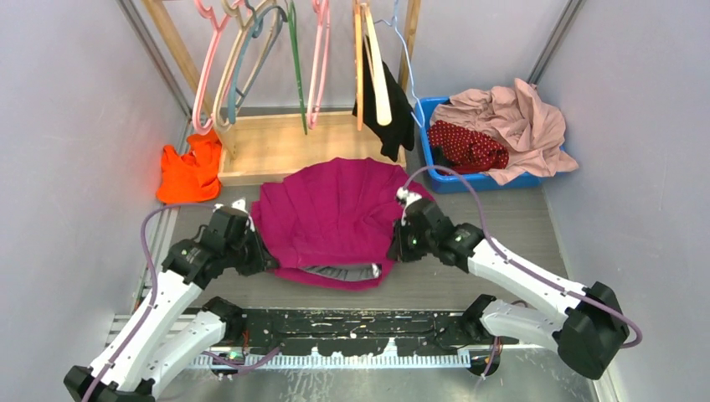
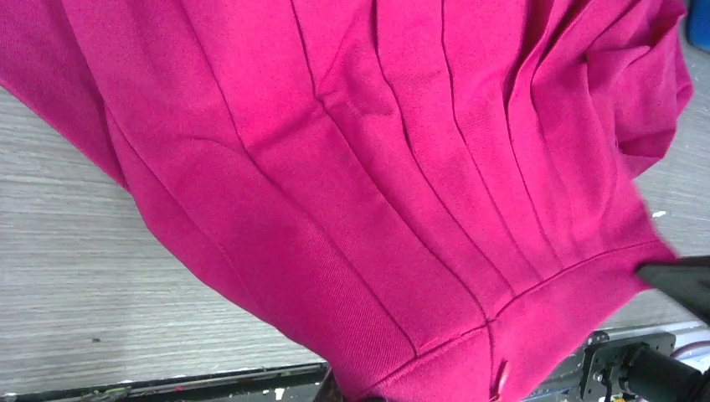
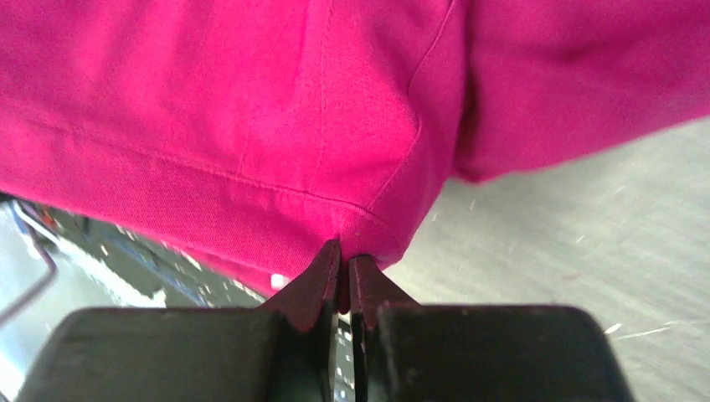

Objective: Place the skirt on the hanger
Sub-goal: Flatten out the skirt at the center of the board.

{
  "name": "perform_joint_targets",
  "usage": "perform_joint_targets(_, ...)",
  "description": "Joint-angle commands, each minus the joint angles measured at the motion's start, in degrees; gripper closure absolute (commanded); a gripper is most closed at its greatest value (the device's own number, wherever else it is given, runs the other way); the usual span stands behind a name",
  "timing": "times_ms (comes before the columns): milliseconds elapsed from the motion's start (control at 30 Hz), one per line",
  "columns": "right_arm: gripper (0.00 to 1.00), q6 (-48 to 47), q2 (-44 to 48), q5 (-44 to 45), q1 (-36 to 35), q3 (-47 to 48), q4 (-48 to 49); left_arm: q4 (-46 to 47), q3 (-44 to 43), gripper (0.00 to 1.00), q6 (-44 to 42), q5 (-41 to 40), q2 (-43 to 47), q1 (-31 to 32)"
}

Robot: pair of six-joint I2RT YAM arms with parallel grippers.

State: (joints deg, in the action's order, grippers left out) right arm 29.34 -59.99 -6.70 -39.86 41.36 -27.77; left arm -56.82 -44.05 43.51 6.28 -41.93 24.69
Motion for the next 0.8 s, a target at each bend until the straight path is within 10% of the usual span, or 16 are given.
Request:
perform_joint_targets(0,0.87,6.4,4.18,-0.43,-5.12,-4.24,8.03,2.65,0.92,0.95,4.26,1.84,5.73,0.84)
perform_joint_targets(300,0.66,9.06,10.17,0.18,-7.58,-2.84,0.35,-3.7,-1.09,0.77,1.27,6.17,2.8,3.14)
perform_joint_targets(767,0.51,-0.64,0.25,8.67,-7.52,36.52,-20.31,-11.34,-15.3,0.64,-5.56,-3.54,-2.25,3.22)
